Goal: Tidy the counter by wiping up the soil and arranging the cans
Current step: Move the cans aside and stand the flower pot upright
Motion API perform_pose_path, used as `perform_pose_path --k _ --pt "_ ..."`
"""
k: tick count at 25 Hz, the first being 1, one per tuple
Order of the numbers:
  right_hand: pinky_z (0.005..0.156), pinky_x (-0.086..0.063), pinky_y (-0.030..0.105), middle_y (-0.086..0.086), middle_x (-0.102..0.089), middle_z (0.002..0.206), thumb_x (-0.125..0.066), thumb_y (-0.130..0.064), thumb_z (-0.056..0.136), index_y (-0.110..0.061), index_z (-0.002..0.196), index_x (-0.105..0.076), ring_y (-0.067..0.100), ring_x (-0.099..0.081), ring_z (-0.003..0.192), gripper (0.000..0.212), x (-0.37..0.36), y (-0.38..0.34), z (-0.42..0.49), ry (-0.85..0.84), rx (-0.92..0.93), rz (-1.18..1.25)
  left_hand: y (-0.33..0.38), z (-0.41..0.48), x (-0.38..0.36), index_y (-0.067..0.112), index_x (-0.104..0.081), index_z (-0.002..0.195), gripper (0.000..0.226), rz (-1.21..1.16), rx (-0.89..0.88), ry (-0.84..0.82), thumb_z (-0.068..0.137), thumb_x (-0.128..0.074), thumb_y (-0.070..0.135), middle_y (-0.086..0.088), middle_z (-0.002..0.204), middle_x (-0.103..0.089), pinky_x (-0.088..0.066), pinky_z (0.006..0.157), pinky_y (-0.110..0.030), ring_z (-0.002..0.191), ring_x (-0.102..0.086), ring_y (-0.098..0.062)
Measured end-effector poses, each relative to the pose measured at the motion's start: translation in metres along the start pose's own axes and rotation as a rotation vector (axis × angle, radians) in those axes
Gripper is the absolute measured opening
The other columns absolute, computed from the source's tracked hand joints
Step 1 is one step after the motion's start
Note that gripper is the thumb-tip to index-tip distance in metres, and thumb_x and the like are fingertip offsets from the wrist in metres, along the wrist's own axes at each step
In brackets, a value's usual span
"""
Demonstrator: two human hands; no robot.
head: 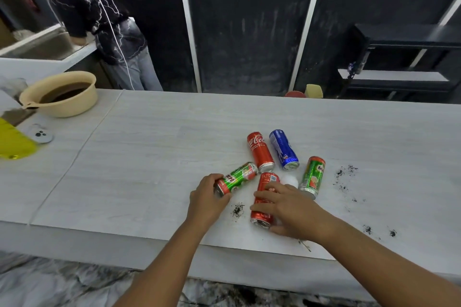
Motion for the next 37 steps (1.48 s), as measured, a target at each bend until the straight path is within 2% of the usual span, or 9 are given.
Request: perform_pose_path --k 7,11,14,16,21,25,30,35,37 --pt "0.093 -0.06 0.035 -0.015 -0.069 0.138 -0.065 -0.064 0.091 -0.042 0.145 -0.063 0.013 -0.058 0.128 0.059 0.014 -0.001 0.002 0.269 -0.039 0.141 -0.002 -0.004 0.012 0.037 -0.06 0.134 0.058 -0.217 -0.019 0.027 0.086 -0.087 0.021 0.018 0.131 -0.056 -0.046 0.085 -0.002 0.119 -0.056 0.011" --pt "0.099 -0.059 0.03 -0.031 -0.066 0.133 -0.072 -0.074 0.087 -0.05 0.145 -0.06 -0.005 -0.06 0.122 0.064 0.019 0.015 -0.002 0.453 -0.304 0.599 0.014 0.001 0.026 0.038 -0.061 0.128 0.058 -0.329 -0.094 0.083 0.081 -0.087 0.016 0.018 0.131 -0.055 -0.047 0.092 -0.005 0.119 -0.058 0.008" --pt "0.099 -0.062 0.033 -0.03 -0.068 0.133 -0.074 -0.075 0.082 -0.053 0.142 -0.063 -0.009 -0.062 0.122 0.065 0.012 0.029 -0.005 0.521 -0.541 1.078 0.029 0.006 0.029 0.035 -0.062 0.131 0.058 -0.362 -0.16 0.087 0.083 -0.087 0.016 0.017 0.132 -0.057 -0.049 0.098 -0.011 0.124 -0.059 0.001" --pt "0.099 -0.061 0.033 -0.031 -0.069 0.132 -0.075 -0.077 0.078 -0.057 0.138 -0.064 -0.008 -0.063 0.122 0.064 0.007 0.032 -0.008 0.54 -0.594 1.19 0.035 0.008 0.026 0.037 -0.061 0.133 0.058 -0.376 -0.175 0.065 0.084 -0.088 0.02 0.017 0.133 -0.058 -0.05 0.099 -0.013 0.125 -0.06 0.001" --pt "0.098 -0.058 0.03 -0.025 -0.065 0.136 -0.087 -0.077 0.066 -0.062 0.141 -0.052 -0.001 -0.065 0.121 0.084 -0.007 0.027 -0.002 0.451 -0.614 1.198 0.021 0.006 0.017 0.046 -0.057 0.132 0.069 -0.319 -0.102 0.021 0.07 -0.086 0.055 0.025 0.133 -0.06 -0.055 0.097 -0.02 0.125 -0.057 0.009" --pt "0.104 -0.06 0.039 -0.02 -0.071 0.129 -0.095 -0.058 0.067 -0.053 0.134 -0.06 0.0 -0.067 0.12 0.075 -0.008 0.027 0.004 0.473 -0.647 1.239 0.021 0.008 0.009 0.045 -0.063 0.127 0.062 -0.351 -0.015 0.014 0.073 -0.093 0.046 0.021 0.129 -0.068 -0.063 0.097 -0.036 0.118 -0.067 0.002" --pt "0.097 -0.063 0.034 -0.014 -0.079 0.123 -0.097 -0.044 0.074 -0.037 0.131 -0.072 0.005 -0.074 0.115 0.062 0.018 0.069 -0.029 0.708 -0.655 1.315 0.087 0.024 -0.007 0.053 -0.06 0.127 0.064 -0.382 -0.09 0.021 0.073 -0.093 0.049 0.024 0.127 -0.068 -0.063 0.087 -0.029 0.11 -0.074 -0.009" --pt "0.082 -0.057 0.012 -0.017 -0.079 0.117 -0.096 -0.038 0.076 -0.036 0.124 -0.074 0.001 -0.073 0.109 0.053 0.038 0.159 -0.106 0.898 -0.815 1.19 0.184 0.046 -0.068 0.059 -0.058 0.123 0.06 -0.411 -0.233 -0.092 0.078 -0.095 0.044 0.036 0.122 -0.065 -0.06 0.086 -0.015 0.111 -0.068 0.009" --pt "0.088 -0.056 0.019 -0.015 -0.079 0.117 -0.096 -0.034 0.078 -0.032 0.127 -0.074 0.003 -0.073 0.11 0.053 0.033 0.201 -0.147 0.965 -0.925 1.137 0.225 0.055 -0.113 0.063 -0.055 0.116 0.057 -0.389 -0.278 -0.167 0.078 -0.093 0.045 0.039 0.12 -0.062 -0.06 0.086 -0.015 0.112 -0.065 0.011"
Point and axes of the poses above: each hand's wrist, its own z-axis towards the middle knuckle, its own x-axis out of the back of the hand, y = z × x, the point moved 4 cm from there along z, towards the middle knuckle
